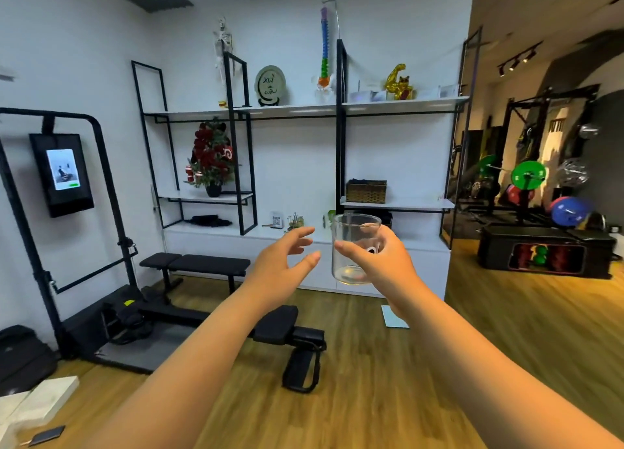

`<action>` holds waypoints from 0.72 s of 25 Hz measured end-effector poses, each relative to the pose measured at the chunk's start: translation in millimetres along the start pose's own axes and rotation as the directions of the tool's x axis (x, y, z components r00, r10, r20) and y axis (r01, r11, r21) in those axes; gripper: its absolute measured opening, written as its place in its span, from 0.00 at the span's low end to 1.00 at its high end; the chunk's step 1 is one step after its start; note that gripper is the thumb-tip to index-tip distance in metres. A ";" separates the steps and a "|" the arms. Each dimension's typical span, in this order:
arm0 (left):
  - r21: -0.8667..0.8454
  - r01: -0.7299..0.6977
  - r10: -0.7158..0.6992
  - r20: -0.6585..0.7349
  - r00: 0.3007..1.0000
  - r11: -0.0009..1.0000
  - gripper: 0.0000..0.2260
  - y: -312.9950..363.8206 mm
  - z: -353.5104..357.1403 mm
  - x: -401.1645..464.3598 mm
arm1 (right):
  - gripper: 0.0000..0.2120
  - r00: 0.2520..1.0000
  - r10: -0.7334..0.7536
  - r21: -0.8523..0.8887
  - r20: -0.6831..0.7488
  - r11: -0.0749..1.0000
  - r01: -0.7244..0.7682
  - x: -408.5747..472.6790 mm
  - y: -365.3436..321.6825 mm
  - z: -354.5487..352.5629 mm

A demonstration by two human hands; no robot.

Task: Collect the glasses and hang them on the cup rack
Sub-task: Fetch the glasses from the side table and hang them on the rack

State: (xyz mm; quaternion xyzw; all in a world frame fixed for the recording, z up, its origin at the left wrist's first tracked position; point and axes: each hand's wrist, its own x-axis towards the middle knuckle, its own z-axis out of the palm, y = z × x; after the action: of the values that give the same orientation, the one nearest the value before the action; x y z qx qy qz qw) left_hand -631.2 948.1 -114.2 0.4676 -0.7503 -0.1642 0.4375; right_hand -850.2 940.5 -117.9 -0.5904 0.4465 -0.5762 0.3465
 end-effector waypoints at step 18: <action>-0.055 -0.098 0.108 0.234 0.966 0.994 0.35 -139.6 74.8 239.5 | 0.28 0.977 0.006 -0.114 -0.215 0.993 -0.032 227.2 102.4 -7.4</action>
State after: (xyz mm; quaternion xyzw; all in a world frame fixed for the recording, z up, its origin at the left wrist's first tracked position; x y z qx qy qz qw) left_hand -656.9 662.5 -127.4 0.3955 -0.8167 -0.2116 0.3630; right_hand -884.9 693.9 -127.5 -0.5397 0.5198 -0.6061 0.2668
